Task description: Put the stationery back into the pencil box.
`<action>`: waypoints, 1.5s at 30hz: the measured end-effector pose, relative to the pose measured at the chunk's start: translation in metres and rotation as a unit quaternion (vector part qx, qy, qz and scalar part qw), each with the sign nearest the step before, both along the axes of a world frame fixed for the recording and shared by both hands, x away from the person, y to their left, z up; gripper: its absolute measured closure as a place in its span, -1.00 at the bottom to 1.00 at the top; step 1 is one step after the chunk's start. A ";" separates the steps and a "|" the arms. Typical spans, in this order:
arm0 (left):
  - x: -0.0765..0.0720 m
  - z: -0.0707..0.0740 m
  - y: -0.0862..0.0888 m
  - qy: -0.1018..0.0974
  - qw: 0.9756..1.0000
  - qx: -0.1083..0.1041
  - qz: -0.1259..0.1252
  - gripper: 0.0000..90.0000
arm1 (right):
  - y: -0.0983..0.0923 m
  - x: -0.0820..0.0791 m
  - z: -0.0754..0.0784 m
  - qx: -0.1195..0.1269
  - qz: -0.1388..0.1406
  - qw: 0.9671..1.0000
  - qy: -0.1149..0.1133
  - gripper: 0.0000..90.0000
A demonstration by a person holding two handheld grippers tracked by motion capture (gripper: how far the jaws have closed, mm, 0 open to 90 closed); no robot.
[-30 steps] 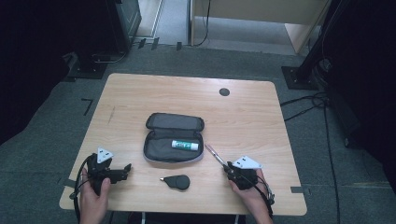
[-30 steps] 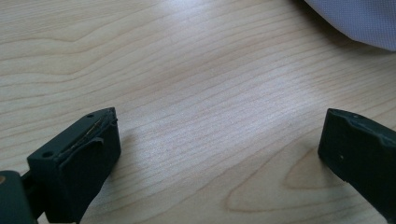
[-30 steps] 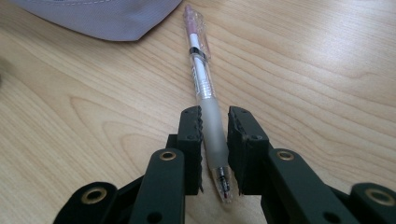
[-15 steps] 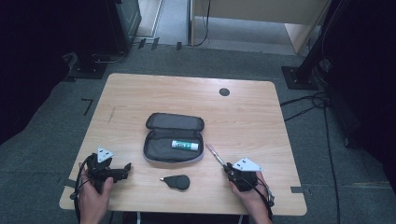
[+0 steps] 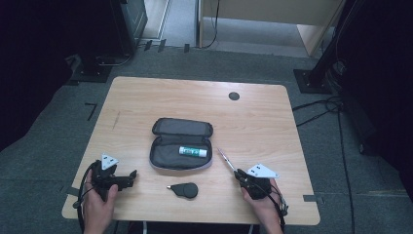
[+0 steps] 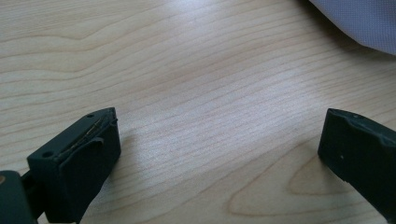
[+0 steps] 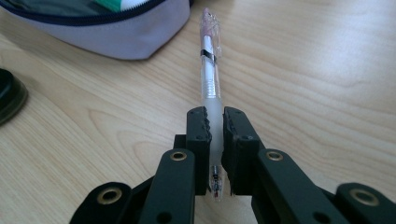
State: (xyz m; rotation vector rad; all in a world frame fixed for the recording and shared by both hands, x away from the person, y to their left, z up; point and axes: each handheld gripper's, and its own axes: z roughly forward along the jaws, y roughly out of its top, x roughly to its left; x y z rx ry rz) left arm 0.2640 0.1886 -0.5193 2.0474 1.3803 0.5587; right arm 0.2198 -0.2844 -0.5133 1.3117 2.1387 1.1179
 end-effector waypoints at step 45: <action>0.000 0.000 0.000 0.000 1.000 0.000 0.000 -1.00 | 0.067 0.029 0.067 0.002 0.108 0.993 -0.055 0.82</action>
